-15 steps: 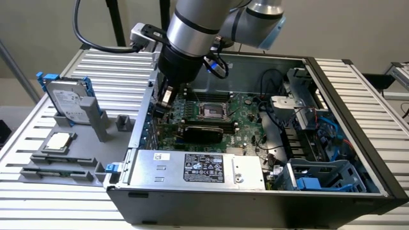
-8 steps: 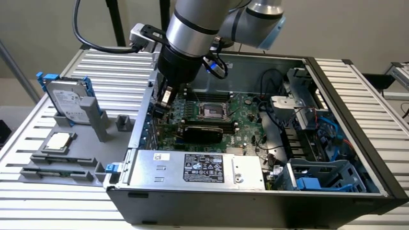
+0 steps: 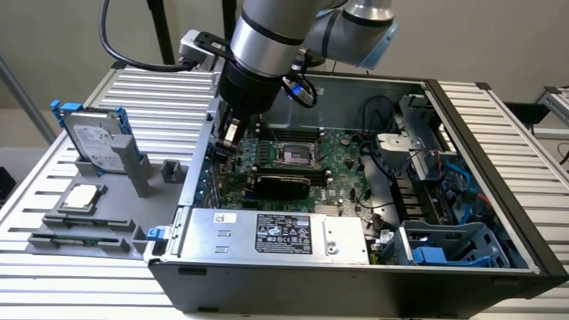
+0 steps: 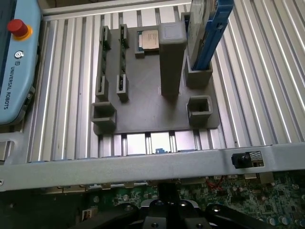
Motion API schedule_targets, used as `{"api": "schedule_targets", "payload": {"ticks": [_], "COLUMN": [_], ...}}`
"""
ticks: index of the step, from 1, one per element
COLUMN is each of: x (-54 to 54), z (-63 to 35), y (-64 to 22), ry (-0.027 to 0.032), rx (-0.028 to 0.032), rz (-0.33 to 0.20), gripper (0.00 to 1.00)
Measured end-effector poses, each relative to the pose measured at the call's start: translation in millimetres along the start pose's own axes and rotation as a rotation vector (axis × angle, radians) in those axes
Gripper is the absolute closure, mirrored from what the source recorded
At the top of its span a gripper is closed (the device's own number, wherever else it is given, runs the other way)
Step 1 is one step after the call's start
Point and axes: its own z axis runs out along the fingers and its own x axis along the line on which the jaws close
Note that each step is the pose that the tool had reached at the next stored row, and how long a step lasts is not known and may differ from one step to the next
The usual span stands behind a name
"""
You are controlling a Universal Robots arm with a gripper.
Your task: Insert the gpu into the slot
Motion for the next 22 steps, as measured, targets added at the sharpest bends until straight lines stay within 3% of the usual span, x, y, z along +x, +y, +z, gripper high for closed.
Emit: {"api": "schedule_targets", "payload": {"ticks": [3,4,6,13,15,17,19,22], "x": [0.2,0.2,0.2,0.2,0.1,0.1,-0.1,0.0], "z": [-3.5,-3.9,-4.1,-4.2,-4.3,-4.7,-5.6,-8.6], "y": [0.5,0.5,0.3,0.1,-0.3,-1.3,-3.4,-8.5], "ry": [-0.0013,-0.0021,-0.0041,-0.0134,-0.0161,-0.0180,-0.0192,-0.0219], "rx": [0.0149,0.0232,0.0487,0.1737,0.2120,0.2400,0.2559,0.2666], "rz": [0.000,0.000,-0.002,-0.013,-0.017,-0.020,-0.022,-0.026], "gripper": [0.89,0.89,0.89,0.89,0.89,0.89,0.89,0.89]}}
